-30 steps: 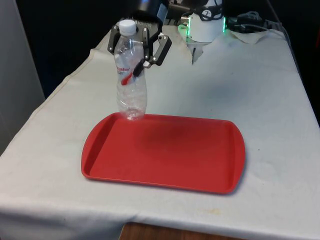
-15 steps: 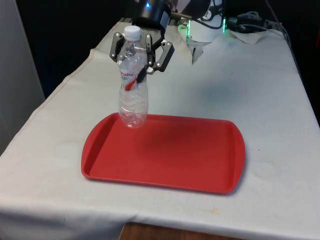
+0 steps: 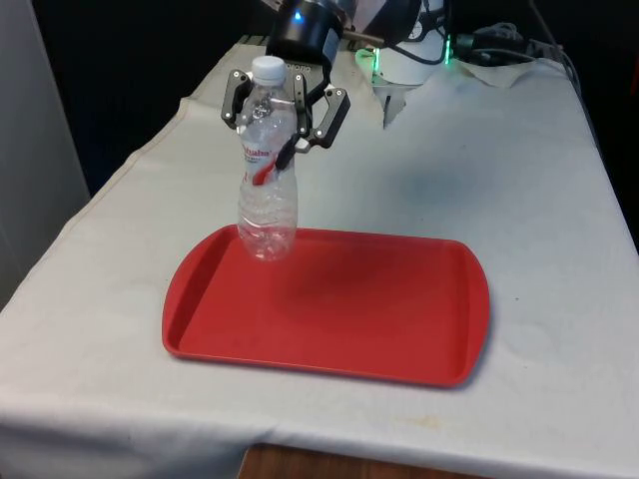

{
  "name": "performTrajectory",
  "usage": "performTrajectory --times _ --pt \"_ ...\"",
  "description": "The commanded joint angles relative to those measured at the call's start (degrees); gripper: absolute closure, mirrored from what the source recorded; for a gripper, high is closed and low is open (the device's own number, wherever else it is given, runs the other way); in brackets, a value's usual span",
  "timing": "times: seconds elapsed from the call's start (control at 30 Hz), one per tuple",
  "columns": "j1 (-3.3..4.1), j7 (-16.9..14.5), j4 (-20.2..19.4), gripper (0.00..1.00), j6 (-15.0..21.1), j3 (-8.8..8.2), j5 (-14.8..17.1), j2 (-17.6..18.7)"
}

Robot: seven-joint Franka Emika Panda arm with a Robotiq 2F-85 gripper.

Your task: Place the bottle upright on the tray.

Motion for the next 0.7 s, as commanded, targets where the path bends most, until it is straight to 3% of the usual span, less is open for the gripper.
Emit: performTrajectory --times 0.0,0.07,0.1,0.13,0.17,0.37,0.4,0.43,0.67 --pt "-0.46 0.4 -0.06 0.66 0.69 0.69 0.0 0.29" --pt "-0.69 1.09 -0.17 0.66 0.97 1.03 -0.06 0.29" --pt "0.0 0.8 -0.06 0.66 0.17 0.11 0.0 0.23" --pt "-0.74 1.43 -0.23 0.66 1.2 1.2 -0.11 0.29" --pt "-0.92 2.18 -0.29 0.66 1.55 1.49 -0.29 0.34" --pt "-1.26 4.07 -0.4 0.66 2.92 1.89 -0.57 0.74" --pt "-0.11 3.38 -0.11 0.66 1.66 0.34 0.0 0.74" --pt "-1.26 4.3 -0.4 0.66 3.21 1.95 -0.57 0.92" --pt "-1.09 5.33 0.29 0.66 3.38 2.64 -0.74 2.23"
